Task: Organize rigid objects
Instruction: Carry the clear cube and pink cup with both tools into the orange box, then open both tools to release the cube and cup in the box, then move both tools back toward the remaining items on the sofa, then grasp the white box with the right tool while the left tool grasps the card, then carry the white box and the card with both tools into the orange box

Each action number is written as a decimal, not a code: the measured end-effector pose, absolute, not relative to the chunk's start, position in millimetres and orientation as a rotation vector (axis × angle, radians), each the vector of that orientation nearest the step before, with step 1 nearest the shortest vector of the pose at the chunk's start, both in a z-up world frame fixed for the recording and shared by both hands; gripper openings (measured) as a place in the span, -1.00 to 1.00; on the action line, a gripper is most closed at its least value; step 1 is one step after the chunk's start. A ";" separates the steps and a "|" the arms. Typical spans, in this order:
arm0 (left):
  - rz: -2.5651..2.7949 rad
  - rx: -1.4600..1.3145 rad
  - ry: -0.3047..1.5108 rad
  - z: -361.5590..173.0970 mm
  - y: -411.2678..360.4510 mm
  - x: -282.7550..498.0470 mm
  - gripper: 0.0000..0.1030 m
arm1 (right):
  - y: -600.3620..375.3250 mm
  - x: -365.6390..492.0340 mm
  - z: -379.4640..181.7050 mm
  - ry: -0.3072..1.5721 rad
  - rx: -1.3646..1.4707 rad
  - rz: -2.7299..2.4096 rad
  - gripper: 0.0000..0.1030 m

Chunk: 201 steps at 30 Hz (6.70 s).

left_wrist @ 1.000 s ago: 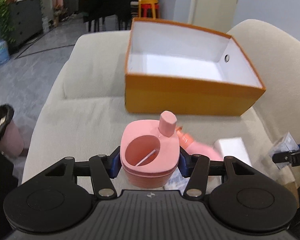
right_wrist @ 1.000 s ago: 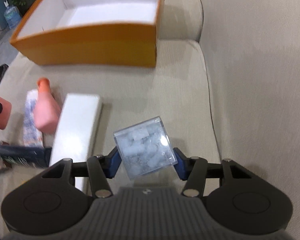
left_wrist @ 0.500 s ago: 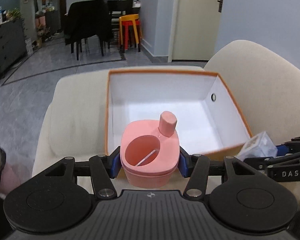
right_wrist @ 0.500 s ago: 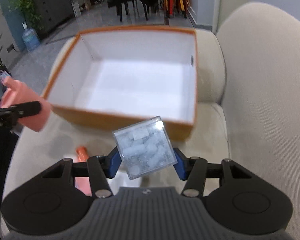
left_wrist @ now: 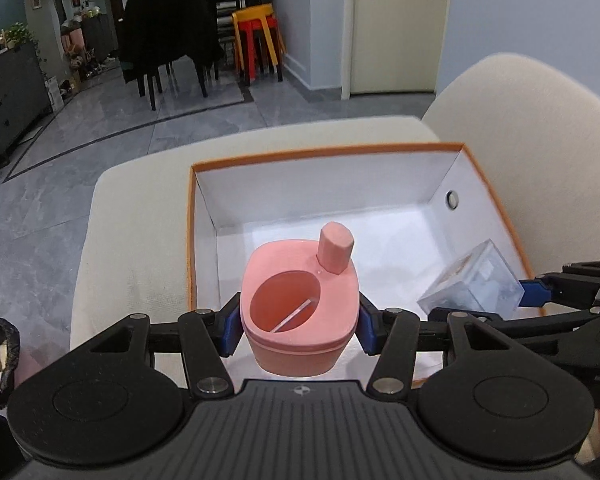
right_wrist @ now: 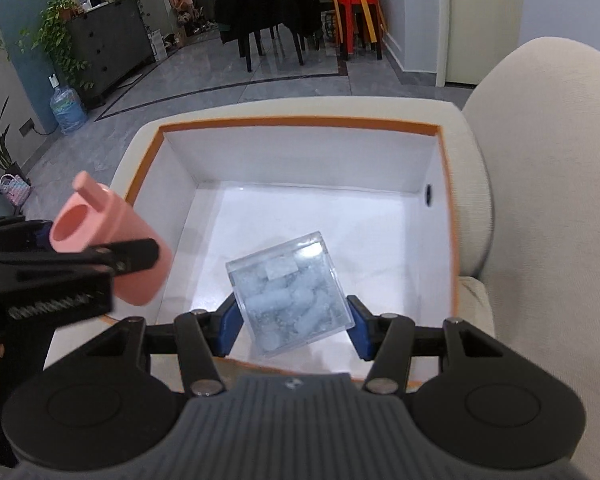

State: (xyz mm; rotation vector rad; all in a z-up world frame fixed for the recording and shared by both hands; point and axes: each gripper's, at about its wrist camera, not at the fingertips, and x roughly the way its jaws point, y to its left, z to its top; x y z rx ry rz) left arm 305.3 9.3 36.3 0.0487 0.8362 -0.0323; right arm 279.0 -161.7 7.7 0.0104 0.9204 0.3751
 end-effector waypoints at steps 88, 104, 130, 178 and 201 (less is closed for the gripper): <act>-0.036 0.140 0.735 75.4 37.7 150.8 0.52 | -131.4 152.9 63.1 0.912 0.225 0.470 0.22; -0.036 -0.048 0.781 26.6 58.9 81.9 0.52 | -162.2 58.1 16.1 0.975 0.135 0.450 0.23; -0.138 0.153 0.918 -68.0 57.8 51.4 0.53 | -193.7 43.3 -51.0 1.076 0.023 0.336 0.33; -0.149 0.045 0.950 -100.6 81.2 74.1 0.43 | -162.0 143.4 -112.5 1.152 -0.056 0.236 0.16; -0.041 0.014 0.894 -101.2 74.4 53.1 0.31 | -160.7 135.1 -125.6 1.125 -0.108 0.209 0.18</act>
